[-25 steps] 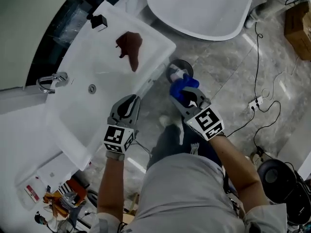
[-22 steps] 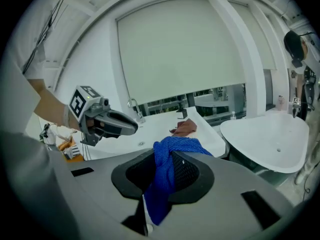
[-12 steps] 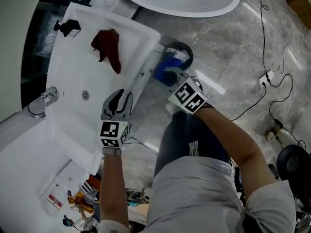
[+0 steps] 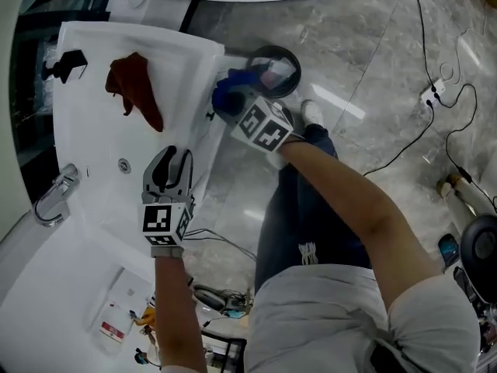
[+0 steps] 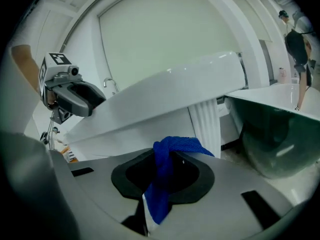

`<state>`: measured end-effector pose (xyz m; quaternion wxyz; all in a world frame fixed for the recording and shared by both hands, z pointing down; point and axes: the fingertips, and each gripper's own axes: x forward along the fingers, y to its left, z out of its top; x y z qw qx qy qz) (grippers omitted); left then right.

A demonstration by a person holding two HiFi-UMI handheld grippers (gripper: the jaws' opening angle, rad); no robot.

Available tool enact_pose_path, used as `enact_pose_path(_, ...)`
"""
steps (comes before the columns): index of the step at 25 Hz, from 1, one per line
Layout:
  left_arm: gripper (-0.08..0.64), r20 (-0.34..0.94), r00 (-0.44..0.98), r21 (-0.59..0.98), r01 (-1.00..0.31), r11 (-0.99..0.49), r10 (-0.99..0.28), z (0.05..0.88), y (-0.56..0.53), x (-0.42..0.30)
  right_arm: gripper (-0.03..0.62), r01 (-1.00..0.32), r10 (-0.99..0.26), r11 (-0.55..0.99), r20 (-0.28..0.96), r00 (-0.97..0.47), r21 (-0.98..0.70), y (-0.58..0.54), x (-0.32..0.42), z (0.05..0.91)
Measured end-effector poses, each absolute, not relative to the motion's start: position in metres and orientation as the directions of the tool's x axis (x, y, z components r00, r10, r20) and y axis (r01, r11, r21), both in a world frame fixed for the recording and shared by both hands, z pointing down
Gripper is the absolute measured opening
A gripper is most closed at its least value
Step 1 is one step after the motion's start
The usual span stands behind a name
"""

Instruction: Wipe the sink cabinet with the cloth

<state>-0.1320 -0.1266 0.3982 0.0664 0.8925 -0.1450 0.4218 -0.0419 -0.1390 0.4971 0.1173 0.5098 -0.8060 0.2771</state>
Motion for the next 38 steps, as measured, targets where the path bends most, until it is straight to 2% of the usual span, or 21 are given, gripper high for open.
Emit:
enact_pose_path(12,0.192,0.774,0.571,-0.113,-0.301,-0.947,-0.273,0.415,-0.138,-0.125,0.072,-0.878,-0.743,0.307,0.484,-0.462,-0.367,-0.169,-0.045,0.546)
enact_pose_path(38,0.225,0.768,0.591,-0.077,-0.297,-0.952,-0.247,0.416,-0.14,-0.122,0.072,-0.883,-0.634,0.245,0.623,-0.459,-0.401,-0.173,-0.055,0.675)
